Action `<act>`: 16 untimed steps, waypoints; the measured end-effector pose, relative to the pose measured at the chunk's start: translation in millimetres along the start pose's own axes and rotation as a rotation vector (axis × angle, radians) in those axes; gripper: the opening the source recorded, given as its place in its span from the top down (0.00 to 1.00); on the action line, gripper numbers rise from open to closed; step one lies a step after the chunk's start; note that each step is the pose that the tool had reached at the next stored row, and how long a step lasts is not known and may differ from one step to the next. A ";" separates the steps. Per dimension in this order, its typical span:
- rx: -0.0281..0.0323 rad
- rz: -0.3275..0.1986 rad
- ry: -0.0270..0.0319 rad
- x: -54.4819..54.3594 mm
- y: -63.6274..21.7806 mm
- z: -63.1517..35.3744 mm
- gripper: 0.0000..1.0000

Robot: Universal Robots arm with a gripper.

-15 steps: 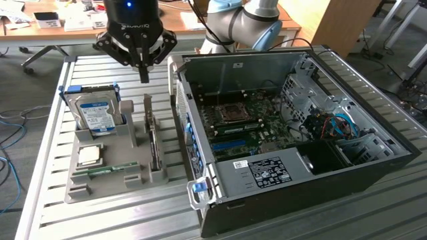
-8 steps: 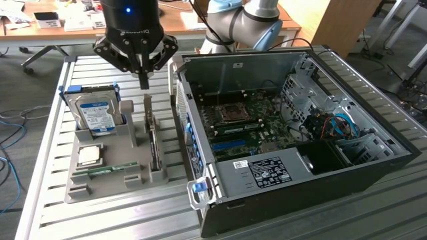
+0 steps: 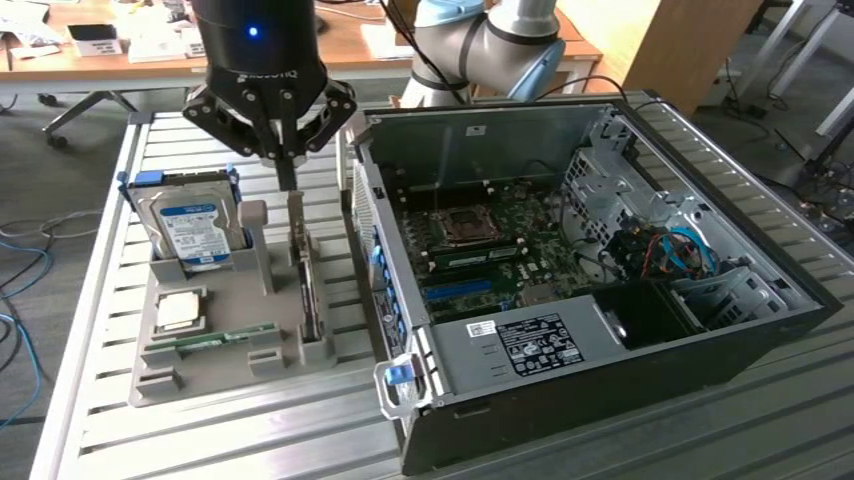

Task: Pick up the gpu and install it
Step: 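Reach for the gpu, then pick up the gpu and move the gpu toward the slot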

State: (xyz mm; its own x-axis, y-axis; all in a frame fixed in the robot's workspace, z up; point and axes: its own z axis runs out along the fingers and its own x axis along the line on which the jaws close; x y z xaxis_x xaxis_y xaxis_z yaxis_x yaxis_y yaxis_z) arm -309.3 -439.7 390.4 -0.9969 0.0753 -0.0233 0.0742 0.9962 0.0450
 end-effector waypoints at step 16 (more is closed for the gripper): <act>-0.0001 0.000 0.0000 3.7 -6.1 0.6 0.89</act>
State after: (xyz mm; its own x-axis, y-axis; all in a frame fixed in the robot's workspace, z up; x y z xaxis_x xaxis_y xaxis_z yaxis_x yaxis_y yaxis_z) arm -313.4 -445.5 389.5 -0.9969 0.0754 -0.0233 0.0743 0.9962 0.0451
